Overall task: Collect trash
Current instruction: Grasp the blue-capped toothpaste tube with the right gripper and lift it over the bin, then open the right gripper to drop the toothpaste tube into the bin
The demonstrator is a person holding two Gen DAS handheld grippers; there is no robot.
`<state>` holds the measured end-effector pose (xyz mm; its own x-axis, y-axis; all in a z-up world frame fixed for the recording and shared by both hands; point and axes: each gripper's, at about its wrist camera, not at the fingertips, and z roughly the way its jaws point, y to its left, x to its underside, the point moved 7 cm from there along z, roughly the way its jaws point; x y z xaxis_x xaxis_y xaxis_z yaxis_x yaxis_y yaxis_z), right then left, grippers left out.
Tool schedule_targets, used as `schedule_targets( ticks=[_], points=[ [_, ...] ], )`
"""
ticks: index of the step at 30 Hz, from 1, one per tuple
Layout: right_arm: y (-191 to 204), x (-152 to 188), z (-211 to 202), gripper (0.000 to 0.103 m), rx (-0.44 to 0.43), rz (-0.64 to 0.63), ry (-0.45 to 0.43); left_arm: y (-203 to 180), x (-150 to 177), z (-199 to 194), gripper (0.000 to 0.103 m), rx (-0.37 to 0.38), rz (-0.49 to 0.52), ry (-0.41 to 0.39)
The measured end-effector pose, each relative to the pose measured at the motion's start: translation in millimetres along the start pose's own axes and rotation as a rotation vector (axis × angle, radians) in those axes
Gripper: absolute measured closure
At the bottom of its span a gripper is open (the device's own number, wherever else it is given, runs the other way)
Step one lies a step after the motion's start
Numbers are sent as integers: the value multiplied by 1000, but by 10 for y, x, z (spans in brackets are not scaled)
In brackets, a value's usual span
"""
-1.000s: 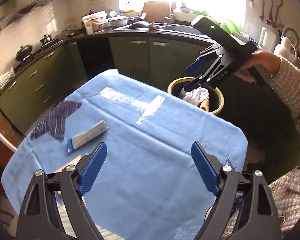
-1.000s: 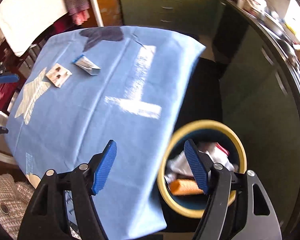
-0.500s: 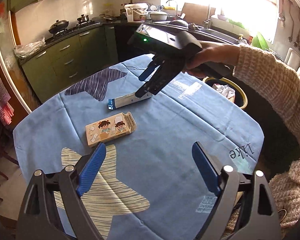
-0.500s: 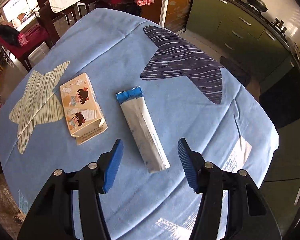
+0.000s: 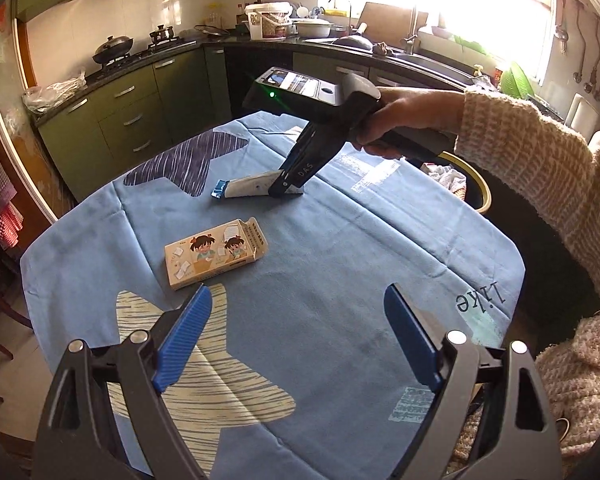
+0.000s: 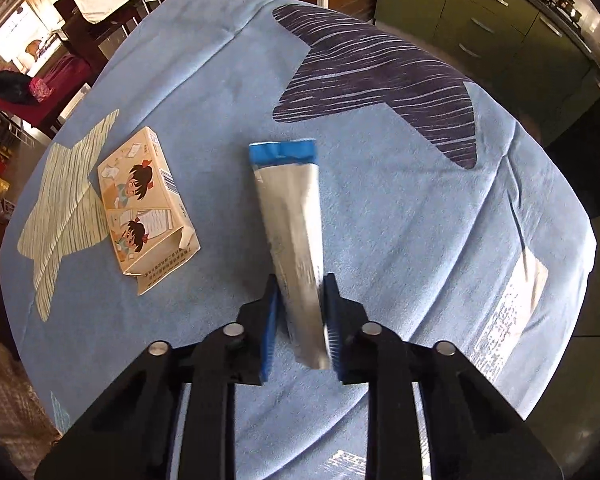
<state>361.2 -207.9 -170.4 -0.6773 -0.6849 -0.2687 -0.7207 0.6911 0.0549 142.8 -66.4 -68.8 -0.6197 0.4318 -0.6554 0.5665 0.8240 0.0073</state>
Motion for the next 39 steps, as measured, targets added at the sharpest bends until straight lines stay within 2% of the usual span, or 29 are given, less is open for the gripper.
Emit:
schedule_targets(
  ticks=[7,12,14,17,20,22,23,25,26,27,30,35,39],
  points=[
    [-18,253,-332,92,4,48,-62,-47,-2,14,19,11,8,4],
    [-165,775,-780,92,14,158,-130,-160,-17,19,18,28,33,-2],
    [-292,1109,-958,92,32,221,-140,-203,-24,16,18,37,42,-6],
    [-619,1784,-1171,92,94,350,-120,-246,-38,22,17,47,49,-12],
    [-1002,2514,-1276,91,170,500,-72,-280,-63,43,17,57,54,-12],
    [-1222,2917,-1243,90,190,591,-31,-317,-78,55,17,68,58,-12],
    [-1313,3091,-1205,89,199,628,-13,-336,-88,59,17,72,61,-12],
    [-1484,3322,-1138,80,219,682,-8,-367,-104,63,17,74,69,-15],
    [-1560,3398,-1126,68,234,709,-17,-380,-110,65,17,74,71,-17],
    [-1635,3469,-1129,60,251,738,-31,-390,-114,64,16,76,73,-19],
    [-1673,3507,-1179,60,231,773,-81,-393,-114,66,15,71,77,-14],
    [-1546,3316,-1314,57,216,733,-136,-269,-84,144,13,36,79,10],
    [-1366,3152,-1364,55,204,692,-149,14,-31,342,9,-7,-1,67]
  ],
)
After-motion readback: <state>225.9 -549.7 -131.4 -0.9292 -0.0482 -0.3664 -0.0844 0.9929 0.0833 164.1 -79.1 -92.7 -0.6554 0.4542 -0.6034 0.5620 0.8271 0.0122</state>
